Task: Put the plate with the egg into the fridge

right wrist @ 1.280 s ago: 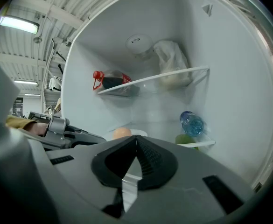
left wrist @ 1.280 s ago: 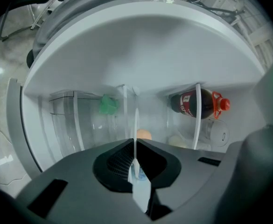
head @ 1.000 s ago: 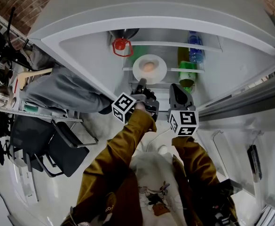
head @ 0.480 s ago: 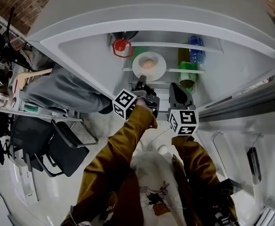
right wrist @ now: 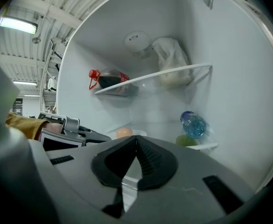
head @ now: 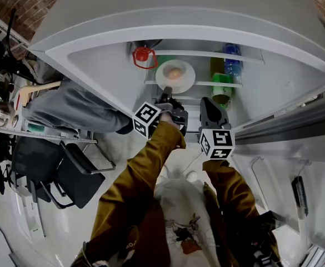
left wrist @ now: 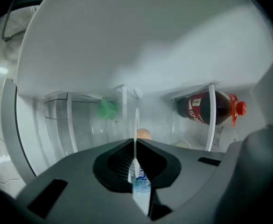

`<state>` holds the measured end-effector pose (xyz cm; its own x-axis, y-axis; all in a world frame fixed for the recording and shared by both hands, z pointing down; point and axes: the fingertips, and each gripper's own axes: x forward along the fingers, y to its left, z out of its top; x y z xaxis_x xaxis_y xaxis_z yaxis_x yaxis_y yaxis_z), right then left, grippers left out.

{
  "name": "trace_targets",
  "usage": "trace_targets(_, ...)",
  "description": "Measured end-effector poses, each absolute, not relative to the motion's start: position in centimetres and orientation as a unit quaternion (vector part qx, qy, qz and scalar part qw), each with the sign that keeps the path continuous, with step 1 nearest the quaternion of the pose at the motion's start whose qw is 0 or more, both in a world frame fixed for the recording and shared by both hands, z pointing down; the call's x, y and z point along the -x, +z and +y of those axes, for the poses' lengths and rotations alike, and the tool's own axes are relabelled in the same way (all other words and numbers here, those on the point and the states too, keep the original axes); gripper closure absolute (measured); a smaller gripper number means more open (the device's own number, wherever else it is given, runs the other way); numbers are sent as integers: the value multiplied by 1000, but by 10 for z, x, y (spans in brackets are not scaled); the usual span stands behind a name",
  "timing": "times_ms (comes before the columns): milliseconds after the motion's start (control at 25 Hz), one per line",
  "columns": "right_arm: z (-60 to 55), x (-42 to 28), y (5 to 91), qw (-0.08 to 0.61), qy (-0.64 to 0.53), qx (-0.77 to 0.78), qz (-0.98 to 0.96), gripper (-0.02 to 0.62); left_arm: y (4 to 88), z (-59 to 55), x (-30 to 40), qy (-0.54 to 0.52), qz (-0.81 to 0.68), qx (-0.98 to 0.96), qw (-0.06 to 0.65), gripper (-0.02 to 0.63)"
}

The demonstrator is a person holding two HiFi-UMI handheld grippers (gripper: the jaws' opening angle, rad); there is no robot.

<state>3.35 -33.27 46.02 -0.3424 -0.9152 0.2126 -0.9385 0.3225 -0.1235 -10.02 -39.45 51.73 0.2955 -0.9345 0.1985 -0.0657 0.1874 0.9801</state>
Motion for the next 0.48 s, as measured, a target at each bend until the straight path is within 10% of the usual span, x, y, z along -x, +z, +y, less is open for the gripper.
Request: trace_targets(480, -333, -29, 461, 48, 114, -569, -813, 591, 525, -401, 111, -353, -490, -516, 608, 584)
